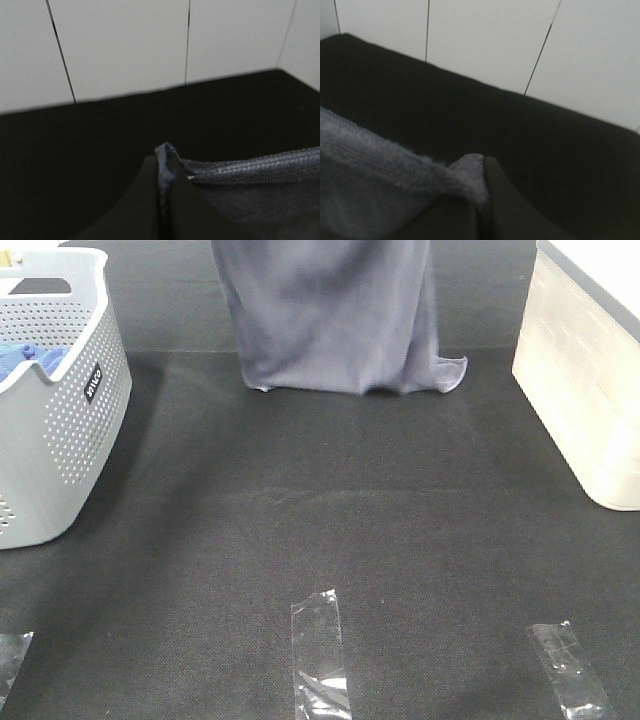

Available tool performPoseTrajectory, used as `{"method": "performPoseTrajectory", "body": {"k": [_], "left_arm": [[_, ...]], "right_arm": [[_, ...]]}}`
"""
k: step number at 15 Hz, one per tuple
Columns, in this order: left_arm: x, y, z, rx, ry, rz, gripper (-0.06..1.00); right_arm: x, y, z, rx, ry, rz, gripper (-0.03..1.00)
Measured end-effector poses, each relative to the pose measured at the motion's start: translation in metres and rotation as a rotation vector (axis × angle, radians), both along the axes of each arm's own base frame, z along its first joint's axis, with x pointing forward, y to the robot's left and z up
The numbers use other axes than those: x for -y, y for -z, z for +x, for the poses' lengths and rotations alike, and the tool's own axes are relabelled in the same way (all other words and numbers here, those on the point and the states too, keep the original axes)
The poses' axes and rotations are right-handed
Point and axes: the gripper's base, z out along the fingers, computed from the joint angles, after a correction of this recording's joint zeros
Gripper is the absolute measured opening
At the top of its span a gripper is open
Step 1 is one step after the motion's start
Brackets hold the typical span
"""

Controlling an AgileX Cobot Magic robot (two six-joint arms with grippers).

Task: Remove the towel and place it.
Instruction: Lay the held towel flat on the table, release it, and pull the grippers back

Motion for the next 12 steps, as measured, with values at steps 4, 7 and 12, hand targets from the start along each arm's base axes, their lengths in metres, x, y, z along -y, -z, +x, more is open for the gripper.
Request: {"method": "performPoseTrajectory", "body": {"k": [4,7,12], "left_arm": [[0.002,0.035,-0.018,-0.465,0.036,-0.036,0.00],[0.001,0.046,-0.029,-0.622,0.046,-0.007,0.00],[0.001,0.046,-0.034,-0.673,0.057,-0.007,0.00]], "right_arm": [[0.002,0.031,-0.020,-0.420,0.000,-0.027,0.00],[0.001,0.040,-0.032,-0.585,-0.018,-0.029,0.00],[0.002,0.048,-0.044,-0.743,-0.029,-0.054,0.00]]}}
